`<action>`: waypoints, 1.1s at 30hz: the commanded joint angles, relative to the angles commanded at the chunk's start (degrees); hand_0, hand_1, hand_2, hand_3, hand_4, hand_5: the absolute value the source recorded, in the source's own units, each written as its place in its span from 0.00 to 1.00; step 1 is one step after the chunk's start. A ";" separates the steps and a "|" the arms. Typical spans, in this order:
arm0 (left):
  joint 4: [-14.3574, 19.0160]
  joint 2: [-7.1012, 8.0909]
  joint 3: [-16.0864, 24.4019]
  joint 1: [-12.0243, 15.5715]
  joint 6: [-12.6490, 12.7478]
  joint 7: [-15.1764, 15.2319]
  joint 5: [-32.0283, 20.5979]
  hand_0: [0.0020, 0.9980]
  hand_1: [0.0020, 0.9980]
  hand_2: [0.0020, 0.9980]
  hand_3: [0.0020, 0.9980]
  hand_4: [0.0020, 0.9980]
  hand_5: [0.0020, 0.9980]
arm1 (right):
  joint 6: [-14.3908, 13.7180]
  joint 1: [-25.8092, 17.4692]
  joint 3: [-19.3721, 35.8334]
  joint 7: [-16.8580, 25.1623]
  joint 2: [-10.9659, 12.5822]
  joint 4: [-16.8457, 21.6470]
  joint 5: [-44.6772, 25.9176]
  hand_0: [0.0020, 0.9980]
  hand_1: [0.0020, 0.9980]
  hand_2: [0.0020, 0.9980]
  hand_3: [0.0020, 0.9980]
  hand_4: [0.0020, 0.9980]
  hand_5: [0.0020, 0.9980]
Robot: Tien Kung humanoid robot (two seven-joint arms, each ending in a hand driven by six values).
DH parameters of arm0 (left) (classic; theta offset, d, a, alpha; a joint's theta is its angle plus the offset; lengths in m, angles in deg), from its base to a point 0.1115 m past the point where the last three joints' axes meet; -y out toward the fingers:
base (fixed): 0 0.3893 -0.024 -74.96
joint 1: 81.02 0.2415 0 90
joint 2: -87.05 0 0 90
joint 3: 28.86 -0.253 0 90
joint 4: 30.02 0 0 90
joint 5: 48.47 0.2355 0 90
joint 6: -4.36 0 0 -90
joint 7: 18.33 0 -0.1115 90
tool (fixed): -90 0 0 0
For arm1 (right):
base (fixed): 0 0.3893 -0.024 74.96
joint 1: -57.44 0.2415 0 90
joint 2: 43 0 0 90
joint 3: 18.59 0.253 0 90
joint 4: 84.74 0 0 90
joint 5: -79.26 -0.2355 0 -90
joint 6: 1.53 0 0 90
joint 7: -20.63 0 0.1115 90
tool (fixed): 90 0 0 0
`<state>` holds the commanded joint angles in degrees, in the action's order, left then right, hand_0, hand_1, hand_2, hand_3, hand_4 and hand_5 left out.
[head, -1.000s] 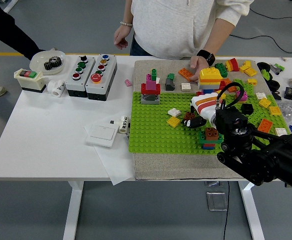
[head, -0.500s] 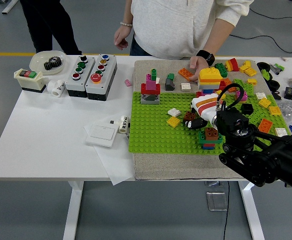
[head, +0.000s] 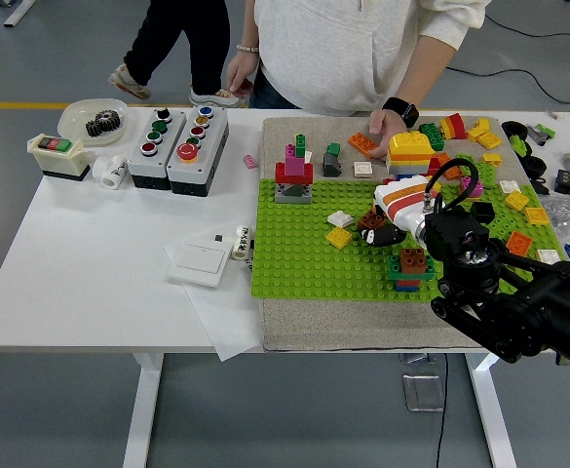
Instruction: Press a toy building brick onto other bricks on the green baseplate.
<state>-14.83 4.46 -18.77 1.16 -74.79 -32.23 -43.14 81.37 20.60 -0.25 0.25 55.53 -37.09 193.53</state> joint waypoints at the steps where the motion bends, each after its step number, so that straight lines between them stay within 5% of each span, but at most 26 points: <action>1: 0.00 -0.01 -0.01 0.00 0.00 0.01 -0.03 0.46 0.57 0.73 0.77 0.80 0.81 | -0.10 -0.03 0.04 0.03 0.08 0.13 0.21 0.28 0.26 0.36 0.39 0.65 0.51; 15: -0.13 0.03 -0.40 0.32 -0.03 0.28 -0.78 0.46 0.57 0.72 0.77 0.80 0.81 | -1.09 0.72 5.13 0.47 5.09 8.43 3.81 0.27 0.24 0.34 0.37 0.65 0.49; 33: -0.28 -0.13 -0.30 1.02 -0.03 0.32 -1.01 0.45 0.57 0.72 0.77 0.80 0.81 | -0.07 -5.05 9.92 10.19 20.33 28.53 -0.29 0.25 0.23 0.33 0.34 0.64 0.43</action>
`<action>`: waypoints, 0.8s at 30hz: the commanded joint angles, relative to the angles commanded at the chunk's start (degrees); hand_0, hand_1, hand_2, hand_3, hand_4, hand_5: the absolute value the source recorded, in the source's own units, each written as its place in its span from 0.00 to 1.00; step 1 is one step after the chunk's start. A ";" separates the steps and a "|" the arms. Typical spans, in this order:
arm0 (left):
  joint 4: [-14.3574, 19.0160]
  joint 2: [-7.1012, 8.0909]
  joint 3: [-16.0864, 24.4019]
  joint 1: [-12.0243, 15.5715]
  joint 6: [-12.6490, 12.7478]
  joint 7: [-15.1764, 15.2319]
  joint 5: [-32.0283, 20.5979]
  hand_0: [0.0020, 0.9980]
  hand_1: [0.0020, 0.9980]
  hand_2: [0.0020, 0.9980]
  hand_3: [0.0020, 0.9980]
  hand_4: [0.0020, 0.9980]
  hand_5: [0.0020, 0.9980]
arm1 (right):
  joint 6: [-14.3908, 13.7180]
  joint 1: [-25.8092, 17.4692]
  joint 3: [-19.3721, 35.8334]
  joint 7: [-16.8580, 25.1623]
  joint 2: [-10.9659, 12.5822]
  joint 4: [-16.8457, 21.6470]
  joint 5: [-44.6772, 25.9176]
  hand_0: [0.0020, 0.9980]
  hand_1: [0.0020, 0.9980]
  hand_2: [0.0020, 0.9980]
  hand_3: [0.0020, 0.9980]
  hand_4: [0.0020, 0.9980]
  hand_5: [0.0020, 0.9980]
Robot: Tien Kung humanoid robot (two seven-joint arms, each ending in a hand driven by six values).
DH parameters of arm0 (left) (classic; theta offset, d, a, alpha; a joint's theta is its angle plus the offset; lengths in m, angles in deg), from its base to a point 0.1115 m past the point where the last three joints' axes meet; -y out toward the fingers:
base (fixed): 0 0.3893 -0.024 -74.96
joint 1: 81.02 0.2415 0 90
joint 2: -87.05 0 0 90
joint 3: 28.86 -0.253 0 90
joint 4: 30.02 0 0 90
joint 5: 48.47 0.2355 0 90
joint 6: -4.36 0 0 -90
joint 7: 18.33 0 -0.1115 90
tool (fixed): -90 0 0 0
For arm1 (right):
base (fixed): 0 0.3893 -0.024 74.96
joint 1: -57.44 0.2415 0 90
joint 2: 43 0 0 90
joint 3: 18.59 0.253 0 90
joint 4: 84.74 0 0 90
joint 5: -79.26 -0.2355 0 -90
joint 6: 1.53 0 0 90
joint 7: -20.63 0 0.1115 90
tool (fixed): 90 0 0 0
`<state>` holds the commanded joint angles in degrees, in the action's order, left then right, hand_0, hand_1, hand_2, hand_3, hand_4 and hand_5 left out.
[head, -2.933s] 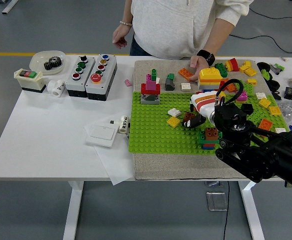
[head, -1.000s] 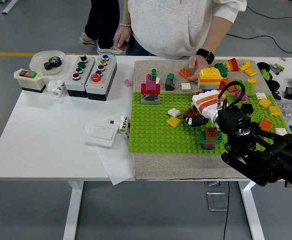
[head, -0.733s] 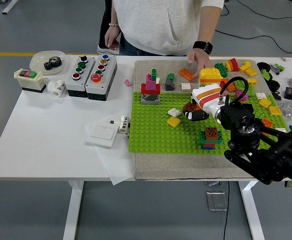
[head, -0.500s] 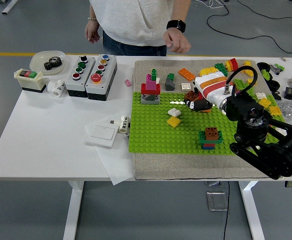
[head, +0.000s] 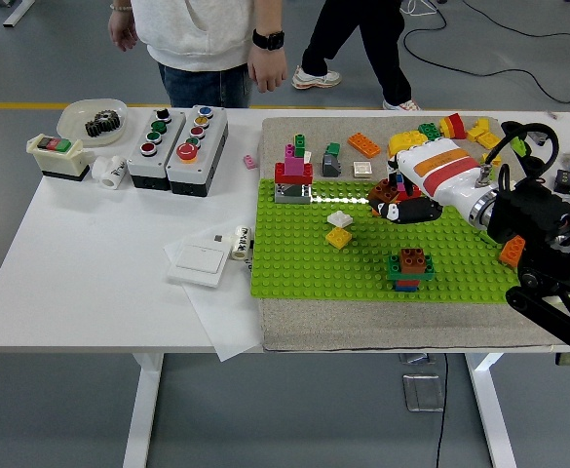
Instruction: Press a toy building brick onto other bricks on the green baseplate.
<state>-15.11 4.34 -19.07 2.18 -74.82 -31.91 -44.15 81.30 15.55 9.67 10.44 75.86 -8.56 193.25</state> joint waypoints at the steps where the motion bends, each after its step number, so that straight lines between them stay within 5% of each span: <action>1: 0.00 0.00 0.01 0.01 0.00 0.00 0.01 0.45 0.57 0.72 0.77 0.80 0.81 | -0.02 -0.05 0.00 0.08 0.09 0.10 0.00 0.25 0.23 0.33 0.34 0.64 0.43; 5: 0.01 -0.10 0.42 0.30 0.04 -0.20 0.52 0.45 0.57 0.72 0.77 0.80 0.81 | -2.26 -1.99 -0.95 5.81 3.46 2.66 1.80 0.25 0.23 0.33 0.34 0.64 0.43; 15: 0.00 -0.21 1.21 0.57 0.14 -0.58 1.59 0.46 0.57 0.72 0.77 0.80 0.81 | -4.68 -4.38 -0.45 14.04 6.42 4.35 6.33 0.22 0.19 0.31 0.33 0.64 0.43; 24: 0.00 -0.18 1.27 0.48 0.14 -0.55 1.75 0.46 0.57 0.73 0.77 0.80 0.81 | -8.82 -3.96 -0.61 23.71 8.57 0.75 3.67 0.25 0.24 0.35 0.38 0.63 0.44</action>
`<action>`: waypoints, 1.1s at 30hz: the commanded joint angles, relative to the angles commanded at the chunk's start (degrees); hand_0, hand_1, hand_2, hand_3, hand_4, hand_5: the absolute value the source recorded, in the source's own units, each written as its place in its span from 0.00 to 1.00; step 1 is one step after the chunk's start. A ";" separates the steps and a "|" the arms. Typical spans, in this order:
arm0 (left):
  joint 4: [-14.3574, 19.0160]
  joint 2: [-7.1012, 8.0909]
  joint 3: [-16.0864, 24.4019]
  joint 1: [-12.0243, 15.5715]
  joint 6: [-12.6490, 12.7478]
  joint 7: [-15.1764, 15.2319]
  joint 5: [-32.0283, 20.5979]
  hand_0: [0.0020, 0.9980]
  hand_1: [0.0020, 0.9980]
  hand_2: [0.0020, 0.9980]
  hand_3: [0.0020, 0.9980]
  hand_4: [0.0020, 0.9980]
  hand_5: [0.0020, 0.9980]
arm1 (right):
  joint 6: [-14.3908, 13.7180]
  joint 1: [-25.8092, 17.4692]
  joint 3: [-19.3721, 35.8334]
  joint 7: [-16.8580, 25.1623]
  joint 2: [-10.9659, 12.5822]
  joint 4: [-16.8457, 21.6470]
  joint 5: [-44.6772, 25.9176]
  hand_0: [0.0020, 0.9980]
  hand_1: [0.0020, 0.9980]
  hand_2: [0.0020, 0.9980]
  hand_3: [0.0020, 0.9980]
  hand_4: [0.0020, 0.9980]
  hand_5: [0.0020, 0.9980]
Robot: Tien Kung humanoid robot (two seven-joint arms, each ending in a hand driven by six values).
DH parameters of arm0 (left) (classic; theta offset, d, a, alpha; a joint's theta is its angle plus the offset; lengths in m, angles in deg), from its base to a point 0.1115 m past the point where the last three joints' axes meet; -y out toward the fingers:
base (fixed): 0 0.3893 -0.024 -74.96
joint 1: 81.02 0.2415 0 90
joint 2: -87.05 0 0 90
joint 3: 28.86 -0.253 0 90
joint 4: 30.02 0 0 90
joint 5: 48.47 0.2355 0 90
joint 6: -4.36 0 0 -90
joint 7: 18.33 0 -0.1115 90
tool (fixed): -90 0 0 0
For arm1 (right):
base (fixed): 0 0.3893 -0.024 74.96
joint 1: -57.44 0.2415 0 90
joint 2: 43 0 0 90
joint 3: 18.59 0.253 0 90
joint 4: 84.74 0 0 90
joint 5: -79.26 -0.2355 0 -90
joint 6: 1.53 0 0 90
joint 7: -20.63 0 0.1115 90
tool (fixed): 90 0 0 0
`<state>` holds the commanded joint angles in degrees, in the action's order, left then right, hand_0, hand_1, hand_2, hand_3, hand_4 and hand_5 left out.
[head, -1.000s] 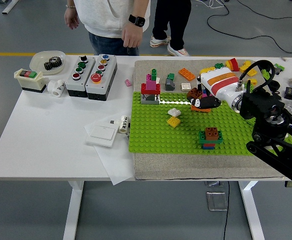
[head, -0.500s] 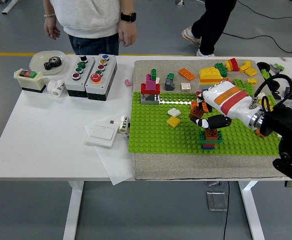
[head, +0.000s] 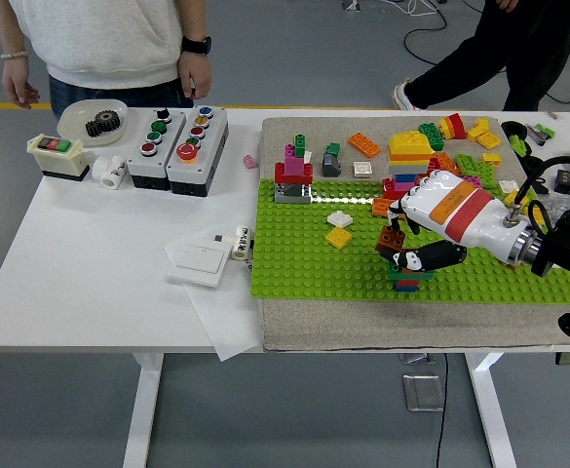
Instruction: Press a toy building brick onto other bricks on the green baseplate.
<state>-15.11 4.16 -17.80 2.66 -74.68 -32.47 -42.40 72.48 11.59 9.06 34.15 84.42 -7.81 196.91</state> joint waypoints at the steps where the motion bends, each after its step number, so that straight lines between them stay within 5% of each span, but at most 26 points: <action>1: 0.00 0.01 -0.04 -0.03 -0.01 0.03 -0.05 0.46 0.57 0.73 0.77 0.80 0.81 | -0.46 0.08 -0.05 1.05 0.13 -0.46 -0.02 0.25 0.24 0.35 0.38 0.63 0.44; 21: 0.02 -0.03 -0.50 -0.53 -0.11 0.18 -0.71 0.46 0.57 0.73 0.77 0.79 0.82 | -9.63 1.93 -2.89 12.65 -1.65 -11.13 0.28 0.27 0.25 0.37 0.41 0.62 0.47; 33: 0.06 0.00 -0.64 -0.81 -0.13 0.23 -0.76 0.46 0.57 0.73 0.77 0.79 0.82 | -11.06 4.11 -5.05 15.12 -2.34 -15.22 2.85 0.30 0.31 0.43 0.44 0.59 0.52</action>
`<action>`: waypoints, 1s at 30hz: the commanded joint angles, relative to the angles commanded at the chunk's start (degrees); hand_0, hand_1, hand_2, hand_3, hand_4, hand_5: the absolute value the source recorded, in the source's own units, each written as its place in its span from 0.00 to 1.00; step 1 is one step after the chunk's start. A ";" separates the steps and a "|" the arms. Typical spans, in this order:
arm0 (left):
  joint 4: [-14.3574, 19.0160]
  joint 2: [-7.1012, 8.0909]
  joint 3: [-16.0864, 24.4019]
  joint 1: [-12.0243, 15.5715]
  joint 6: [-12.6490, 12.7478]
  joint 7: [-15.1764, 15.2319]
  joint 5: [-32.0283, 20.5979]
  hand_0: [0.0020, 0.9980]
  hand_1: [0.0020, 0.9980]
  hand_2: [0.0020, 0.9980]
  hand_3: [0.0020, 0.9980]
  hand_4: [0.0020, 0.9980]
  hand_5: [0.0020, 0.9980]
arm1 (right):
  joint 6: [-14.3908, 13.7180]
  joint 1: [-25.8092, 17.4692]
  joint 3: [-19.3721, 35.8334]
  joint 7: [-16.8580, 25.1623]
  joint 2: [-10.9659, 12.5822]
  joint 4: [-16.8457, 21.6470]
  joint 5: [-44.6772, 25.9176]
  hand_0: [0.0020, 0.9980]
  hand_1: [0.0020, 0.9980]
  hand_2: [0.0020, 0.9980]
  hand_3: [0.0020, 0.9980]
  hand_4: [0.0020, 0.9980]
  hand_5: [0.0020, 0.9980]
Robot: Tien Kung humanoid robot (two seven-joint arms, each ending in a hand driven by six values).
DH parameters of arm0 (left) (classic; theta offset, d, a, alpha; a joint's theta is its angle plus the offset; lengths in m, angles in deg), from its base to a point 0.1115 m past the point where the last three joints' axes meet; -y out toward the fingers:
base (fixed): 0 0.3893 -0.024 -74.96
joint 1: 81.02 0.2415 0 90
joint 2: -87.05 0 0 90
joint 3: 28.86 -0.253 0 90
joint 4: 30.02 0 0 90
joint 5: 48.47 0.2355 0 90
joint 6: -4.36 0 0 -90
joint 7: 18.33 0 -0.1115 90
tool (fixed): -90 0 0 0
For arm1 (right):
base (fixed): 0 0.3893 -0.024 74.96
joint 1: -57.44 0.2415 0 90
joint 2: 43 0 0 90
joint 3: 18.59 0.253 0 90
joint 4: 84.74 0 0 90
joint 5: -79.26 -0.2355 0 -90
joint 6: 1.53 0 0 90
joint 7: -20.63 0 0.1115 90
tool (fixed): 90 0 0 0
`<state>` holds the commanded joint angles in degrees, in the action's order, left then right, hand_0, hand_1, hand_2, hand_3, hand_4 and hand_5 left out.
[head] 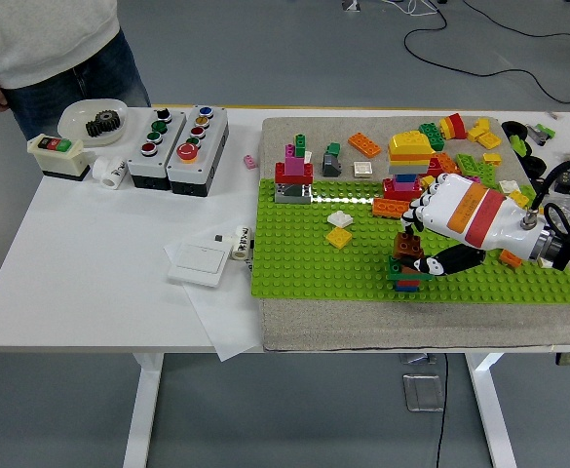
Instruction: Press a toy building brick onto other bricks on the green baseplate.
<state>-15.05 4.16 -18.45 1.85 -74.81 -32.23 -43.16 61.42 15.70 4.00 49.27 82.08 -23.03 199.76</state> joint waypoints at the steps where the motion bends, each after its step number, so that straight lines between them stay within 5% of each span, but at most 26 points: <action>1: 0.00 0.00 -0.01 -0.01 0.00 0.00 -0.01 0.46 0.57 0.73 0.77 0.79 0.82 | 0.03 0.13 -0.15 0.02 0.01 -0.06 0.22 0.30 0.31 0.43 0.44 0.59 0.52; 30: 0.01 -0.05 0.47 -0.20 0.03 -0.28 0.69 0.46 0.57 0.73 0.77 0.79 0.82 | 0.53 3.09 -3.61 1.88 0.78 -2.51 0.80 0.32 0.35 0.47 0.46 0.60 0.55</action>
<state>-15.03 4.11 -17.97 1.65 -74.78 -32.52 -42.47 61.95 18.78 0.39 51.15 82.86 -25.54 200.56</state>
